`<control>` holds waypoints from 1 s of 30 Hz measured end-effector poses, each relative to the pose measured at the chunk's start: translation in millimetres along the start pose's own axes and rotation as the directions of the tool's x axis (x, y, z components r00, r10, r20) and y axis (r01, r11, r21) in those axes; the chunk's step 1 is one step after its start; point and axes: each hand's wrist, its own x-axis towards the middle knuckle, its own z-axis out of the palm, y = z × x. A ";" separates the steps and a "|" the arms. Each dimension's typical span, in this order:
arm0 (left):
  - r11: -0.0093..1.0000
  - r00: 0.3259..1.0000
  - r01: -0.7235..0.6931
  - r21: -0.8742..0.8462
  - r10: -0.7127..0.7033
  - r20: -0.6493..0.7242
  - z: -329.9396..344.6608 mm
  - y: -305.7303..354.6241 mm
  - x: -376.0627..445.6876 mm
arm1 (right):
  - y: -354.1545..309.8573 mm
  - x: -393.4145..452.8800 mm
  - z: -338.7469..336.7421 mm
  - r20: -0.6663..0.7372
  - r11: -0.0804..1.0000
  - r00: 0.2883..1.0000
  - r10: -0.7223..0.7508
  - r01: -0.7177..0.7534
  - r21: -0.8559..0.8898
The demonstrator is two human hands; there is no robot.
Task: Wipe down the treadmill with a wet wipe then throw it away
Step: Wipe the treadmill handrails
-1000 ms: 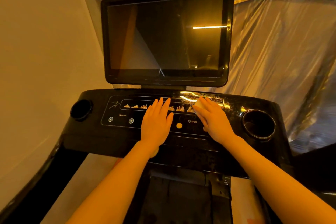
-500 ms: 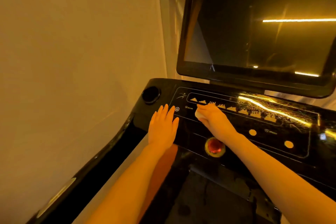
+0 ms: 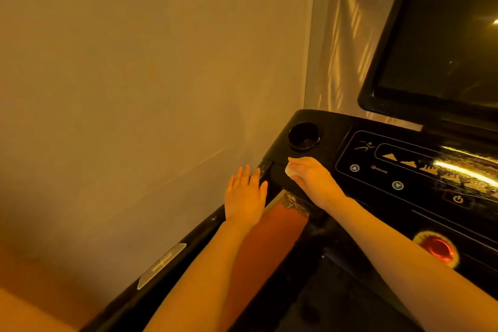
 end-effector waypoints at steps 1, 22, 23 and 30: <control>1.000 1.000 -0.002 -0.020 0.002 0.001 1.9 -8.3 0.6 | -8.0 5.5 0.7 0.041 0.999 0.999 0.014 -0.015 0.036; 0.960 0.949 0.278 -0.022 -0.271 0.161 48.4 -93.7 8.5 | -22.4 109.7 79.9 0.425 0.977 0.892 -0.156 0.202 -0.067; 0.954 0.942 0.299 -0.033 -0.290 0.169 52.5 -93.6 10.1 | -21.1 112.3 78.3 0.412 0.958 0.886 -0.210 0.272 -0.096; 0.922 0.911 0.384 -0.052 -0.369 0.184 79.4 -77.5 21.0 | -16.1 112.6 72.9 0.553 0.878 0.788 -0.273 0.438 -0.191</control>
